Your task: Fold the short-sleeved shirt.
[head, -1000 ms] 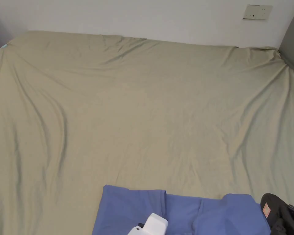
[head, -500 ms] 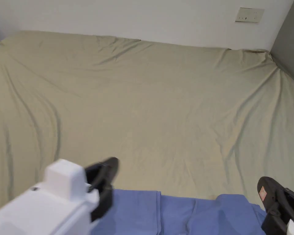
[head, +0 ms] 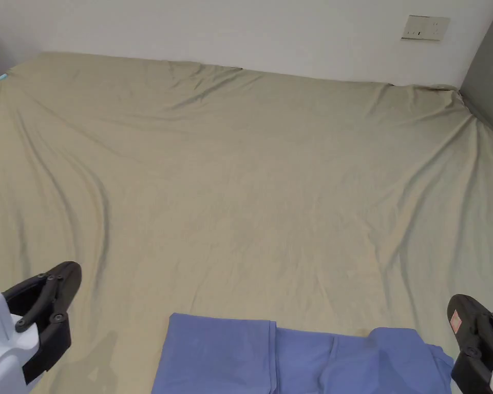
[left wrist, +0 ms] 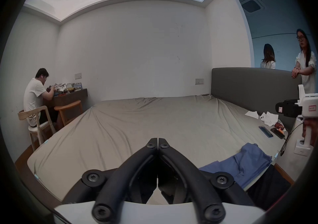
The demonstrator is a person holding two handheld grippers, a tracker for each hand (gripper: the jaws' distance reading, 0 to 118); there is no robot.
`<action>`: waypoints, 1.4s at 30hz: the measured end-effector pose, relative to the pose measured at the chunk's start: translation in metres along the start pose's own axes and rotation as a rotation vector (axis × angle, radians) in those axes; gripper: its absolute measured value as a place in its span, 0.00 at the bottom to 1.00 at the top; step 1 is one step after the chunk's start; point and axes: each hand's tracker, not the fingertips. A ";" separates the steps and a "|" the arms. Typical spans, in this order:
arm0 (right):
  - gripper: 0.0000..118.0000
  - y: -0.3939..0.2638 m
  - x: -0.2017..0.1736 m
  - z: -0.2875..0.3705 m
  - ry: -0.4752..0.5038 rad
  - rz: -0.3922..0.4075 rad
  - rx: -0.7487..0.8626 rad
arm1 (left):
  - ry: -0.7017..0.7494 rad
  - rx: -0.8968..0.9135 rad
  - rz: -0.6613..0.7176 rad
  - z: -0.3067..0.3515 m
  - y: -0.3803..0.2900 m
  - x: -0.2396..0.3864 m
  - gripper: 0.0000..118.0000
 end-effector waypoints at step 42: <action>0.00 -0.003 -0.007 0.002 0.075 -0.059 -0.074 | -0.224 -0.848 0.509 -0.136 -0.044 -0.135 0.07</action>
